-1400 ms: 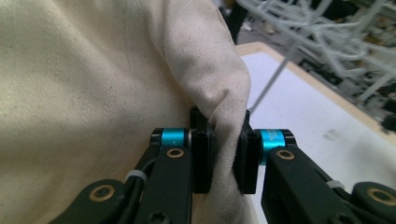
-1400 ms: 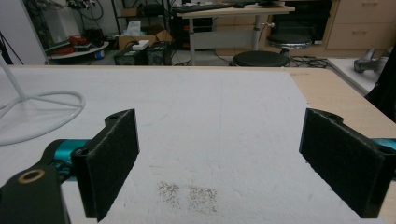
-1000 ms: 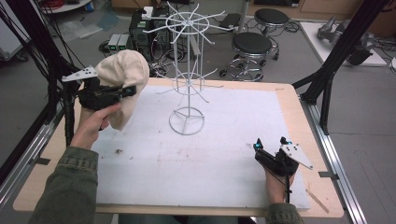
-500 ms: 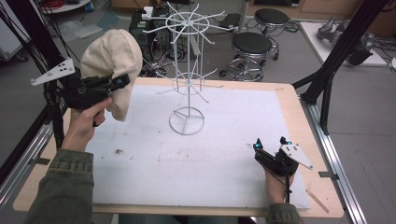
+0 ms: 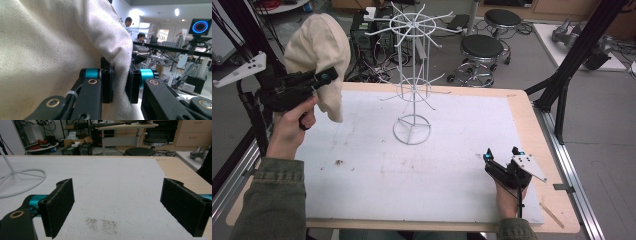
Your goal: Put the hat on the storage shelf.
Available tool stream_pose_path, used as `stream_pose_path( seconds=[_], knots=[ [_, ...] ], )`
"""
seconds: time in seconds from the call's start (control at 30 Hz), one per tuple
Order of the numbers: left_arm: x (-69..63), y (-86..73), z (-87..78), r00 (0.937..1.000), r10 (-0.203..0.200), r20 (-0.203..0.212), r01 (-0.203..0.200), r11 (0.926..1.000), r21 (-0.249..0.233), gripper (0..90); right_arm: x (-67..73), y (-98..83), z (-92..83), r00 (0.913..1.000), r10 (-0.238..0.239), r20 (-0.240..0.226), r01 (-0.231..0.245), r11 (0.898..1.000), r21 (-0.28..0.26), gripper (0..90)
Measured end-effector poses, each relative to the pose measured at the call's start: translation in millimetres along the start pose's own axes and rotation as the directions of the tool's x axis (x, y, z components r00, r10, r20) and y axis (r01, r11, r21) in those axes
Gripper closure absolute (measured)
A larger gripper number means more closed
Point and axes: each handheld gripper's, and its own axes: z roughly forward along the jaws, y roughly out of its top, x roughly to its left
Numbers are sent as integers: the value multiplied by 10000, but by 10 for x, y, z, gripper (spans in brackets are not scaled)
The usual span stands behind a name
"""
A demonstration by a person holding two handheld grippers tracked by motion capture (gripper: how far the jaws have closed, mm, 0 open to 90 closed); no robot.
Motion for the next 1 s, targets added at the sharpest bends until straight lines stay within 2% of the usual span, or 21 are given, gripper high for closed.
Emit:
stream_pose_path(
  seconds=[0.2,0.4,0.57,0.67,0.7,0.77,1.0],
  knots=[
    [-48,165,48,9998,194,101,-193,9998,-99,786,7,3,-4,9999,104,18,-104,9999,-29,110],
    [-132,320,153,9985,314,454,-300,9991,-300,786,-2,5,-10,10000,28,50,-27,10000,-80,110],
    [-153,417,283,9972,243,702,-214,9989,-413,786,-8,10,-23,9998,167,77,-166,9998,-126,111],
    [-161,449,440,9952,166,965,-125,9990,-430,786,-9,10,-20,9999,164,56,-163,9998,-145,111],
    [-161,449,440,9952,166,965,-125,9990,-430,786,-12,9,-19,9999,112,53,-112,9999,-111,111],
    [-158,454,563,9946,94,1030,-55,9993,-378,785,-14,8,-18,10000,82,48,-81,9999,-88,111],
    [-128,507,814,9945,-33,1044,72,9993,-370,786,-12,8,-21,9999,136,27,-136,9998,-141,111]
  ],
)
